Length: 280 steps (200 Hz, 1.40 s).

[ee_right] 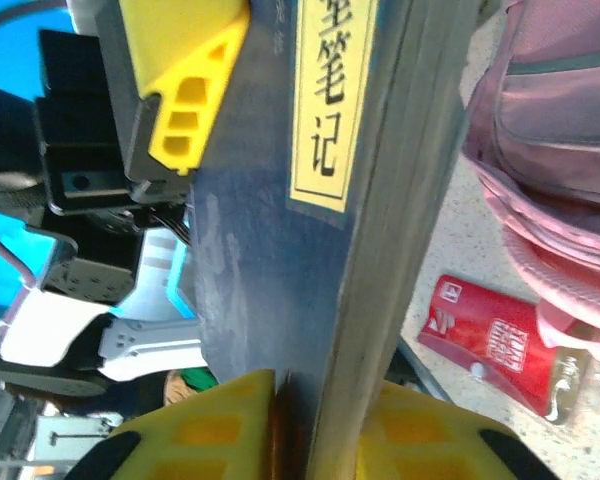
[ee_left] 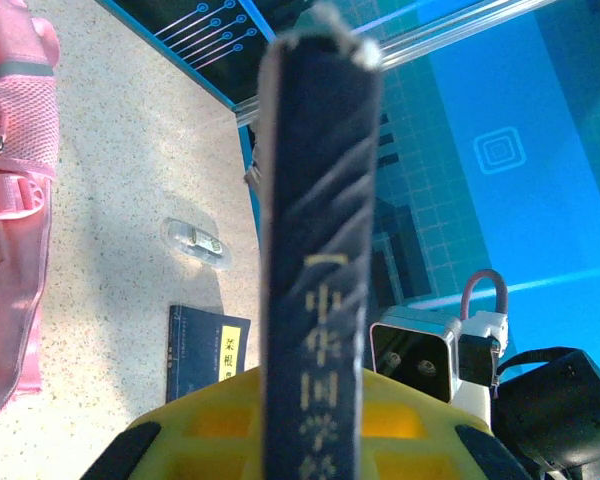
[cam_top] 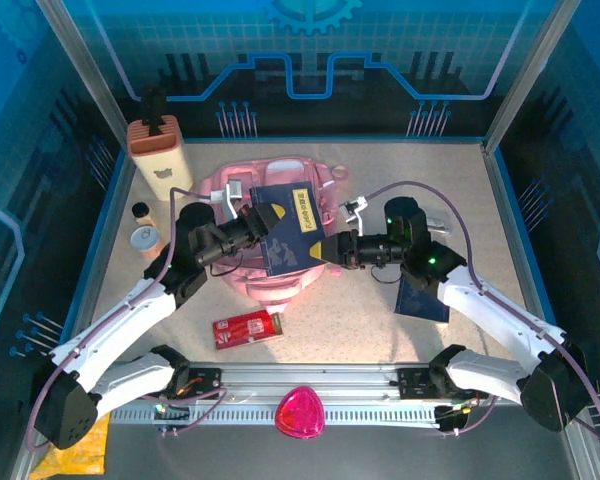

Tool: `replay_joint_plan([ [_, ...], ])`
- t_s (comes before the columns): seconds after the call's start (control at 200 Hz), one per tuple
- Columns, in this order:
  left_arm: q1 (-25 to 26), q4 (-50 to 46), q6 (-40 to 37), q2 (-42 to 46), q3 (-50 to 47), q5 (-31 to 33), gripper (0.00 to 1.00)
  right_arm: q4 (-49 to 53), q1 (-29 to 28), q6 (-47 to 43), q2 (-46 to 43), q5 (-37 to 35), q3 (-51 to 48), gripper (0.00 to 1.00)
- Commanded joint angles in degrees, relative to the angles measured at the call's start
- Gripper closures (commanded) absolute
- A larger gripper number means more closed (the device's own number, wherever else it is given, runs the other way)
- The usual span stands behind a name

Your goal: Pack books, pencil case, and school supplies into a backpack

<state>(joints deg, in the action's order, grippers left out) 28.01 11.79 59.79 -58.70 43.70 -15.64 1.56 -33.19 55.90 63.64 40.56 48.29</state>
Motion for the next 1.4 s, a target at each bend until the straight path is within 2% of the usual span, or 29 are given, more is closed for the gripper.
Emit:
replay_joint_plan([
  [0.0,0.46,-0.07,-2.21,0.59,-0.77,0.45,1.0,1.59,0.34,-2.21,-1.66,-1.36,-1.08,0.9],
  [0.045,0.4,-0.27,-2.7,0.76,-1.07,0.27,1.0,3.18,0.4,-3.11,-2.57,-2.64,-1.09,0.96],
  [0.08,0.47,-0.82,-3.1,0.95,-1.28,0.26,0.94,4.19,0.57,-3.6,-3.09,-3.8,-1.12,0.99],
  [0.15,0.47,-2.5,-4.25,1.39,-1.19,0.24,0.86,5.28,0.65,-4.46,-4.2,-4.85,-1.32,1.0],
  [0.315,0.38,-9.95,-9.32,2.81,-0.31,-0.06,0.53,11.58,2.12,-7.02,-6.85,-8.65,-1.28,1.0],
  [0.46,0.34,-20.66,-17.13,5.7,1.53,2.81,0.42,18.25,4.89,-9.44,-10.01,-11.33,-2.14,1.0],
  [0.53,0.38,-27.08,-23.6,6.1,3.37,5.5,0.36,21.42,6.07,-10.85,-11.73,-12.51,-2.72,1.0],
  [0.63,0.37,-36.08,-32.67,3.75,6.88,10.03,0.32,26.45,7.47,-12.88,-13.8,-14.41,-3.24,1.0],
  [0.765,0.38,-41.07,-43.08,-2.82,10.02,12.98,0.28,30.63,9.17,-14.4,-16.09,-14.87,-5.33,1.0],
  [0.875,0.58,-40.1,-51.19,-7.76,11.09,10.74,0.28,32.58,11.42,-14.74,-17.87,-14.77,-7.03,1.0],
  [1.071,2.53,-35.93,-60.13,-15.05,12.71,12.23,0.28,33.97,16.63,-15.56,-18.49,-10.86,-8.48,1.0],
  [1.246,6.8,-36.21,-68.16,-22.87,16.08,19.61,0.27,34.85,20.09,-17.22,-17.19,-8.82,-8.17,1.0],
  [1.396,8.96,-36.47,-71.71,-30.01,19.52,25.12,0.27,33.25,21.31,-16.98,-16.4,-7.32,-9.0,1.0],
])
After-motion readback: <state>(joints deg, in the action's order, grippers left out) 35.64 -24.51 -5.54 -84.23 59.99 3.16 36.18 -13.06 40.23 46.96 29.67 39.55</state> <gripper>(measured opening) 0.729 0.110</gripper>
